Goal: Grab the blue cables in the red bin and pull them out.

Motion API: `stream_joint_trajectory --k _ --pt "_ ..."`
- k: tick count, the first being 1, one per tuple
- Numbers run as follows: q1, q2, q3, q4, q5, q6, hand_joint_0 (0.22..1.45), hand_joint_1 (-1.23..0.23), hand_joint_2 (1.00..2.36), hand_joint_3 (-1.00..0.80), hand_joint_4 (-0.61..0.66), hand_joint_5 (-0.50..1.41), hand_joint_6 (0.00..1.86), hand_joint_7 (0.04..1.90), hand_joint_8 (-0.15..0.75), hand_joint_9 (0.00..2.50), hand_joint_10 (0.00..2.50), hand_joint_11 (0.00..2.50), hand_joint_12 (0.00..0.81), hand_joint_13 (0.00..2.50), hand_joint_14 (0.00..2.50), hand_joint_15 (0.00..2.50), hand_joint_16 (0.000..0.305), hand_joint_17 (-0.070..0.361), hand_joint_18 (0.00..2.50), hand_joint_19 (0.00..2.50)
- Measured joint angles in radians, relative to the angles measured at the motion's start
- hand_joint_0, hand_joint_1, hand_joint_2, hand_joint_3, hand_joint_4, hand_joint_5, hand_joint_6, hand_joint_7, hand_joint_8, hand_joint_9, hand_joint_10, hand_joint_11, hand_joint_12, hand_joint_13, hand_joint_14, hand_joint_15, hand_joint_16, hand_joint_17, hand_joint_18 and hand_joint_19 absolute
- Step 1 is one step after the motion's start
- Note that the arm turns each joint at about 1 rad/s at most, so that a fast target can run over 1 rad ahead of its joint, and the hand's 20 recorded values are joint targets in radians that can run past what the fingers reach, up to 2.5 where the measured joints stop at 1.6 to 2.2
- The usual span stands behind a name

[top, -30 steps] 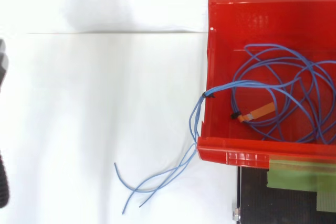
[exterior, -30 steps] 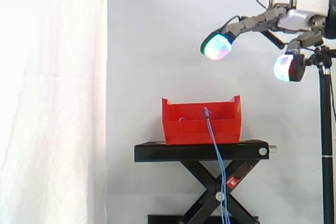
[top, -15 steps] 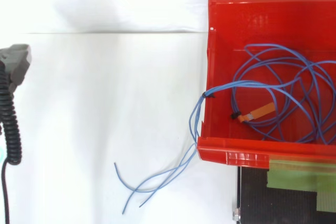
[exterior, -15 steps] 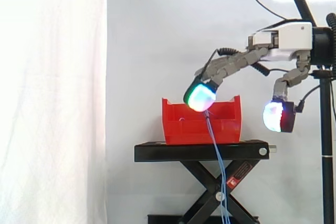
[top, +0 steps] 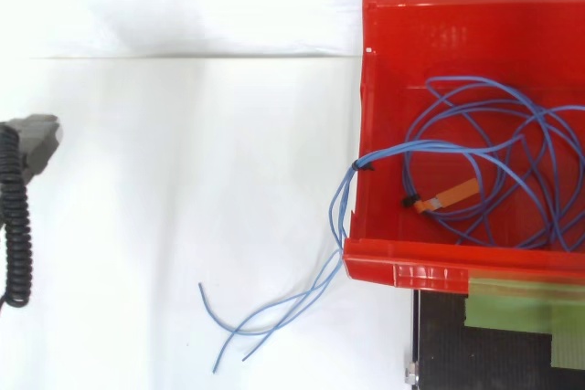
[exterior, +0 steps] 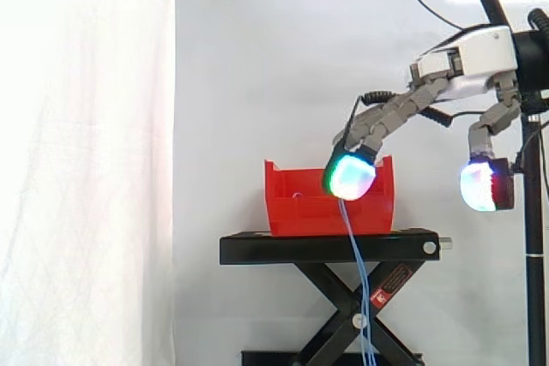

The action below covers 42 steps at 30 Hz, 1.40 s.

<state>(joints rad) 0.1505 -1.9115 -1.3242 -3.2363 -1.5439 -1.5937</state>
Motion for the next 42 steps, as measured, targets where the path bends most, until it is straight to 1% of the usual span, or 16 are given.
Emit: stream_joint_trajectory --k 3,6,7,10,12,15,17,20,25,29,32,36,40,42 --pt "0.003 0.0 0.018 0.009 0.008 -0.019 0.7 -0.92 1.0 -1.0 0.22 0.51 0.01 0.4 0.256 0.37 0.0 0.01 0.36 0.31 0.0 0.14 0.056 0.126 0.19 0.18" --pt "0.003 -0.007 0.025 0.05 0.011 -0.059 0.7 -0.92 1.0 -1.0 0.22 0.51 0.01 0.4 0.256 0.37 0.0 0.02 0.359 0.31 0.0 0.14 0.056 0.126 0.2 0.19" --pt "0.002 -0.016 0.026 0.069 0.009 -0.076 0.7 -0.92 1.0 -1.0 0.23 0.51 0.01 0.4 0.257 0.37 0.0 0.01 0.359 0.31 0.0 0.14 0.056 0.126 0.2 0.19" --pt "-0.003 -0.048 0.029 0.119 -0.005 -0.098 0.7 -0.92 1.0 -1.0 0.22 0.51 0.01 0.4 0.256 0.37 0.0 0.02 0.357 0.32 0.0 0.14 0.056 0.126 0.2 0.19" --pt "-0.006 -0.065 0.031 0.14 -0.018 -0.103 0.7 -0.92 1.0 -1.0 0.22 0.51 0.01 0.4 0.258 0.38 0.0 0.02 0.357 0.32 0.01 0.14 0.056 0.126 0.21 0.2" --pt "-0.01 -0.088 0.032 0.163 -0.053 -0.107 0.7 -0.93 1.0 -1.0 0.22 0.51 0.01 0.4 0.259 0.39 0.0 0.02 0.357 0.33 0.01 0.14 0.056 0.126 0.22 0.21" --pt "-0.012 -0.096 0.032 0.16 -0.068 -0.113 0.7 -0.93 1.0 -1.0 0.22 0.52 0.01 0.41 0.259 0.39 0.0 0.03 0.356 0.33 0.01 0.14 0.056 0.127 0.23 0.2" --pt "-0.017 -0.099 0.04 0.135 -0.077 -0.13 0.71 -0.93 1.0 -1.0 0.22 0.53 0.01 0.42 0.259 0.4 0.0 0.03 0.355 0.34 0.01 0.15 0.056 0.126 0.23 0.21" --pt "-0.029 -0.101 0.077 0.101 -0.081 -0.18 0.71 -0.94 1.0 -1.0 0.21 0.54 0.01 0.42 0.255 0.4 0.0 0.03 0.354 0.34 0.01 0.16 0.055 0.124 0.25 0.21" --pt "-0.041 -0.101 0.101 0.094 -0.083 -0.229 0.72 -0.95 1.0 -1.0 0.21 0.54 0.01 0.43 0.254 0.4 0.0 0.04 0.353 0.35 0.01 0.15 0.055 0.124 0.26 0.21" --pt "-0.051 -0.101 0.109 0.096 -0.084 -0.246 0.73 -0.96 1.0 -1.0 0.2 0.55 0.01 0.43 0.253 0.41 0.0 0.03 0.352 0.35 0.01 0.16 0.055 0.123 0.26 0.21" --pt "-0.064 -0.108 0.112 0.115 -0.087 -0.252 0.73 -0.96 1.0 -1.0 0.17 0.55 0.01 0.42 0.25 0.42 0.0 0.04 0.349 0.35 0.01 0.16 0.054 0.122 0.27 0.21" --pt "-0.079 -0.138 0.112 0.153 -0.106 -0.248 0.73 -0.96 1.0 -1.0 0.16 0.55 0.01 0.42 0.249 0.42 0.0 0.04 0.348 0.36 0.01 0.15 0.054 0.122 0.27 0.22" --pt "-0.083 -0.147 0.112 0.161 -0.117 -0.242 0.74 -0.97 1.0 -1.0 0.15 0.56 0.01 0.42 0.247 0.43 0.0 0.04 0.347 0.36 0.01 0.15 0.054 0.121 0.27 0.22"
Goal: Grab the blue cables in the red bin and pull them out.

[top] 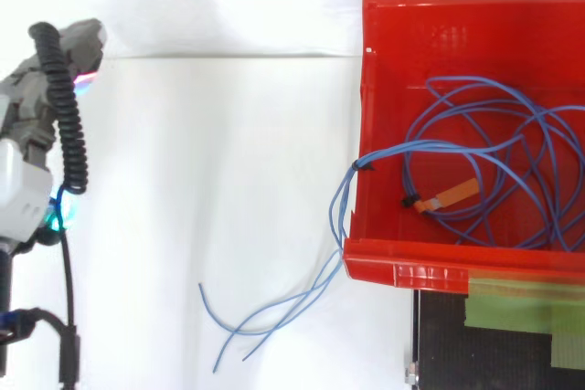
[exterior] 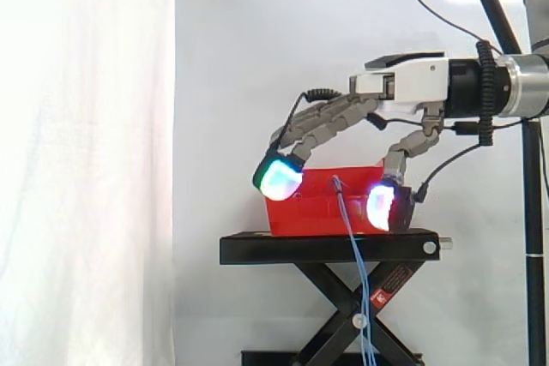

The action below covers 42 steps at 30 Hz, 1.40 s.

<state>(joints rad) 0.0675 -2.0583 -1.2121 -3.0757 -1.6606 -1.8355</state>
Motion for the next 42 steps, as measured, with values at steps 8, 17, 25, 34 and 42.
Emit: stream_joint_trajectory --k 8,17,25,34,42 --pt "-0.021 -0.008 0.024 -0.086 -0.034 0.015 0.75 -0.98 1.0 -1.0 0.12 0.58 0.01 0.43 0.241 0.44 0.0 0.04 0.344 0.36 0.01 0.15 0.053 0.119 0.28 0.22" --pt "-0.042 -0.01 0.029 -0.045 -0.058 -0.047 0.76 -0.99 1.0 -1.0 0.09 0.59 0.01 0.44 0.235 0.43 0.0 0.05 0.342 0.36 0.01 0.15 0.052 0.117 0.28 0.23" --pt "-0.065 -0.01 -0.04 0.009 -0.063 -0.103 0.77 -0.99 1.0 -1.0 0.04 0.59 0.01 0.43 0.226 0.43 0.0 0.04 0.34 0.36 0.01 0.15 0.051 0.115 0.28 0.23" --pt "-0.105 -0.03 -0.09 0.032 -0.099 -0.107 0.77 -1.0 1.0 -1.0 0.0 0.58 0.01 0.43 0.218 0.43 0.0 0.04 0.338 0.35 0.01 0.16 0.05 0.113 0.28 0.23" --pt "-0.128 -0.054 -0.052 0.018 -0.154 -0.105 0.78 -1.01 1.0 -1.0 -0.02 0.59 0.01 0.43 0.21 0.42 0.0 0.04 0.335 0.35 0.01 0.16 0.049 0.111 0.27 0.24"
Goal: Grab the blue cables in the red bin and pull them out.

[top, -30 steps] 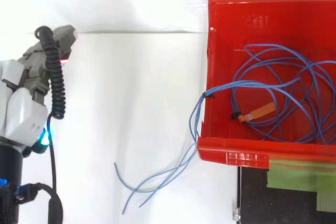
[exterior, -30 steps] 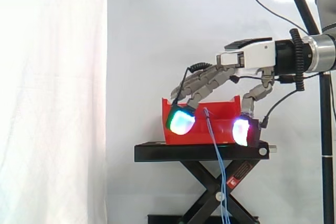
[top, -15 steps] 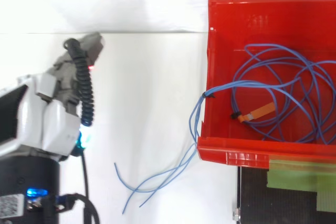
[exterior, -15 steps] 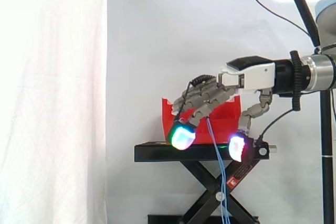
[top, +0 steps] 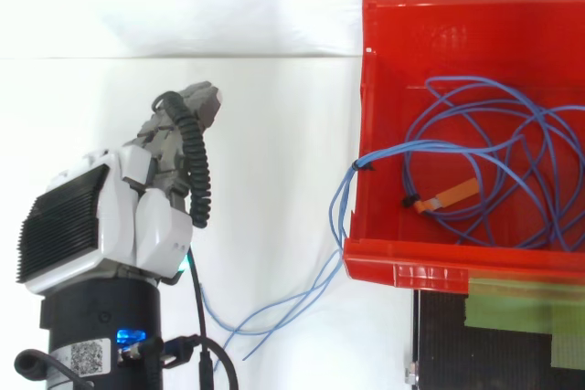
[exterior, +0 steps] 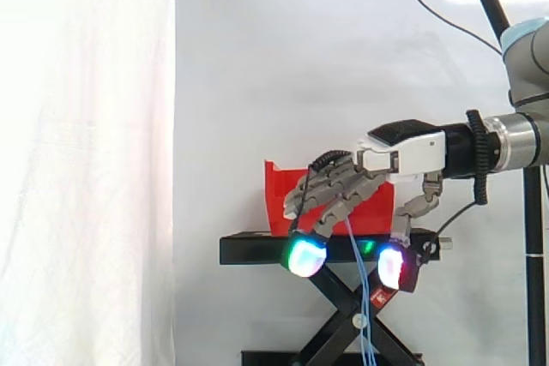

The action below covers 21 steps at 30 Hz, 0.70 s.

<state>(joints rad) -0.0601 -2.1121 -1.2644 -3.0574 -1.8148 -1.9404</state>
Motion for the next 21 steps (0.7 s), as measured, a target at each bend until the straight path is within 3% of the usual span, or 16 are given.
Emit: stream_joint_trajectory --k 8,12,17,21 --pt "-0.038 -0.001 0.091 -0.119 -0.041 -0.034 0.79 -1.05 1.0 -1.0 -0.03 0.58 0.01 0.49 0.203 0.39 0.0 0.05 0.333 0.33 0.01 0.16 0.049 0.11 0.27 0.23" --pt "-0.053 -0.001 0.103 -0.133 -0.05 -0.075 0.78 -1.07 1.0 -1.0 -0.04 0.56 0.01 0.55 0.194 0.35 0.0 0.05 0.337 0.31 0.01 0.16 0.049 0.11 0.25 0.23" --pt "-0.072 -0.001 0.102 -0.129 -0.087 -0.152 0.76 -1.08 1.0 -1.0 -0.04 0.55 0.01 0.59 0.195 0.33 0.0 0.05 0.339 0.31 0.01 0.16 0.05 0.112 0.25 0.23" --pt "-0.081 -0.017 0.103 -0.118 -0.11 -0.141 0.75 -1.09 1.0 -1.0 -0.05 0.54 0.01 0.6 0.192 0.32 0.0 0.05 0.341 0.3 0.01 0.15 0.05 0.113 0.24 0.23"
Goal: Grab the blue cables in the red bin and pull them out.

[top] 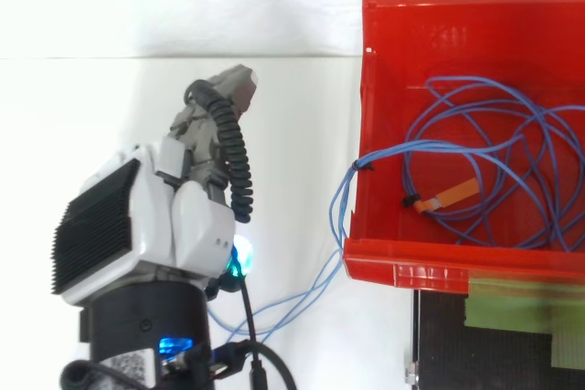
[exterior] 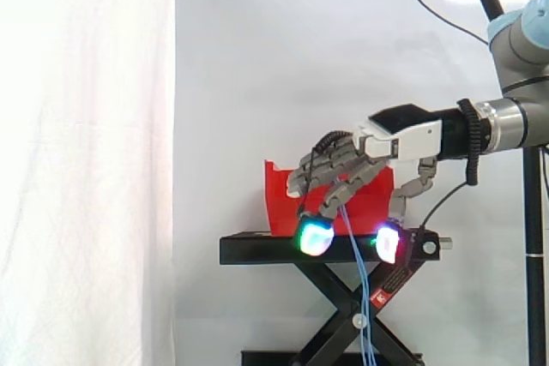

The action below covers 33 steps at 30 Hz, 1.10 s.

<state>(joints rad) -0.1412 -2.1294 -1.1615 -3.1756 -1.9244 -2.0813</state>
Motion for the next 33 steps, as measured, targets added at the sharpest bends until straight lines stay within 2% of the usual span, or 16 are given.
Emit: stream_joint_trajectory --k 5,7,12,17,24,29,33 --pt "-0.004 -0.026 0.003 0.018 -0.034 0.08 0.74 -1.09 1.0 -1.0 -0.05 0.54 0.01 0.61 0.189 0.31 0.0 0.04 0.342 0.29 0.01 0.15 0.05 0.114 0.24 0.24" --pt "-0.004 -0.029 0.004 0.021 -0.038 0.093 0.74 -1.1 1.0 -1.0 -0.06 0.54 0.01 0.62 0.189 0.31 0.0 0.04 0.342 0.29 0.01 0.15 0.05 0.113 0.24 0.24" --pt "-0.004 -0.032 0.014 0.012 -0.039 0.123 0.74 -1.1 1.0 -1.0 -0.06 0.54 0.01 0.61 0.19 0.31 0.0 0.04 0.342 0.29 0.01 0.15 0.05 0.113 0.24 0.24" --pt "-0.004 -0.032 0.058 -0.037 -0.023 0.179 0.74 -1.09 1.0 -1.0 -0.06 0.54 0.01 0.61 0.188 0.31 0.0 0.05 0.342 0.29 0.01 0.15 0.05 0.113 0.24 0.24" --pt "-0.004 -0.042 0.083 -0.011 -0.009 0.204 0.74 -1.08 1.0 -1.0 -0.05 0.55 0.01 0.64 0.189 0.32 0.0 0.06 0.342 0.3 0.01 0.15 0.05 0.113 0.24 0.24" --pt "-0.002 -0.085 0.116 -0.019 -0.023 0.222 0.75 -1.08 1.0 -1.0 -0.05 0.55 0.01 0.63 0.19 0.32 0.0 0.06 0.341 0.3 0.01 0.15 0.05 0.113 0.24 0.24" --pt "-0.003 -0.096 0.129 -0.035 -0.032 0.221 0.75 -1.08 1.0 -1.0 -0.05 0.55 0.01 0.63 0.189 0.32 0.0 0.05 0.342 0.3 0.01 0.16 0.05 0.112 0.24 0.24"
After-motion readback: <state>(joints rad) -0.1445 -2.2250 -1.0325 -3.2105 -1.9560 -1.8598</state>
